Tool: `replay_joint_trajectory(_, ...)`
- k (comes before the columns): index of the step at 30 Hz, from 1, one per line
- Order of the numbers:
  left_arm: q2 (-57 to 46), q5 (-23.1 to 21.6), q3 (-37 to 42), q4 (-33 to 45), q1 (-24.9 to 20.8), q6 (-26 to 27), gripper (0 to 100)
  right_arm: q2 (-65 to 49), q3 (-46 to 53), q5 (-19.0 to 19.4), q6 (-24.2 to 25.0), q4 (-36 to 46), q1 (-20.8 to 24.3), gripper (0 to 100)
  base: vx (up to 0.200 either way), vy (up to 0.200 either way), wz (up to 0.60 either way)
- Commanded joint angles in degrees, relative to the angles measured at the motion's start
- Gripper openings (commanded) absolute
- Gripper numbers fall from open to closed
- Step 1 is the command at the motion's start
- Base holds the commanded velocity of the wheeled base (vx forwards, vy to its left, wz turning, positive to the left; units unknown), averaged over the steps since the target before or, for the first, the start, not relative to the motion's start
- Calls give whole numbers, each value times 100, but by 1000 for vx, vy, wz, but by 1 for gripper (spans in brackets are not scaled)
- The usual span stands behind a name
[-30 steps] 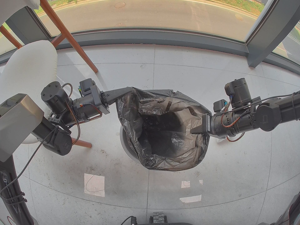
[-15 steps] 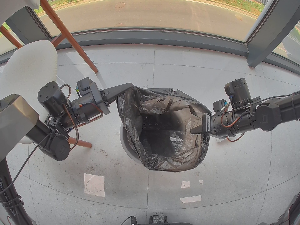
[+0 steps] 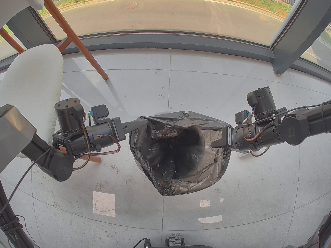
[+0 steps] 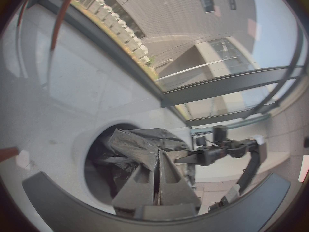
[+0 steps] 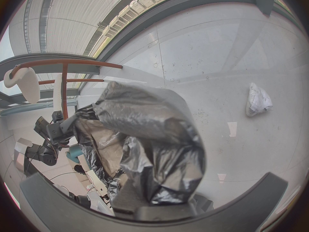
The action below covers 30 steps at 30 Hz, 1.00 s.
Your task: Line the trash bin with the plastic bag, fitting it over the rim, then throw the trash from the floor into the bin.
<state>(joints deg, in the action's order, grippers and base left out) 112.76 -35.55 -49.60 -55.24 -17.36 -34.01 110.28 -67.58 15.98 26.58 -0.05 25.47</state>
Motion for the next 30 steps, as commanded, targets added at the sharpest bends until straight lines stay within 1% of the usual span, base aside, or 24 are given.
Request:
replay_joint_trajectory(1, -343, 2157, -1886, 3405, -382, 1345, 0, -24, 26, -130, 32, -4, 46, 0, 0, 0, 0)
replay_joint_trajectory(2, -343, 2298, -2027, 3616, -417, 1599, 0, -24, 26, -122, 32, -4, 46, 0, 0, 0, 0)
replay_joint_trajectory(3, -325, 2465, -2150, 3660, -453, 1889, 0, -15, 8, -122, 23, -4, 46, 0, 0, 0, 0)
replay_joint_trajectory(4, -299, 2544, -2159, 3643, -461, 2065, 0, -6, -18, -130, 23, -4, 37, 0, 0, 0, 0)
replay_joint_trajectory(5, -281, 2570, -2168, 3643, -461, 2136, 0, 11, -35, -130, 14, -4, 37, 0, 0, 0, 0)
replay_joint_trajectory(6, -202, 2597, -2159, 3643, -444, 2355, 0, 47, -53, -130, 6, -13, 11, 0, 0, 0, 0)
replay_joint_trajectory(8, -114, 2606, -2194, 3625, -426, 2566, 0, 117, -62, -139, -3, -101, -24, 0, 0, 0, 0)
replay_joint_trajectory(10, -35, 2606, -2282, 3564, -444, 2610, 0, 231, -53, -157, 6, -364, -33, 0, 0, 0, 0)
replay_joint_trajectory(13, 132, 2650, -2510, 3493, -461, 2522, 0, 433, -150, -157, -12, -786, -130, 0, 0, 0, 0)
replay_joint_trajectory(15, 237, 2650, -2581, 3493, -470, 2522, 0, 574, -290, -157, -12, -909, -156, 0, 0, 0, 0)
replay_joint_trajectory(17, 273, 2729, -2642, 3493, -593, 2522, 0, 723, -589, -148, -12, -848, -253, 0, 0, 0, 0)
replay_joint_trajectory(21, 316, 2773, -2642, 3493, -725, 2522, 0, 750, -703, -78, -38, -751, -349, 0, 0, 0, 0)
replay_joint_trajectory(22, 316, 2781, -2625, 3493, -751, 2522, 0, 715, -695, -78, -38, -742, -349, 100, 0, 0, 0)
replay_joint_trajectory(26, 316, 2860, -2607, 3493, -760, 2522, 0, 389, -493, -69, -30, -733, -288, 100, 0, 0, 0)
replay_joint_trajectory(29, 316, 2887, -2607, 3502, -760, 2522, 0, 126, -106, -69, -30, -725, -288, 100, 0, 0, 0)
replay_joint_trajectory(30, 316, 2922, -2589, 3520, -751, 2557, 0, 73, 184, -69, -30, -733, -305, 100, 0, 0, 0)
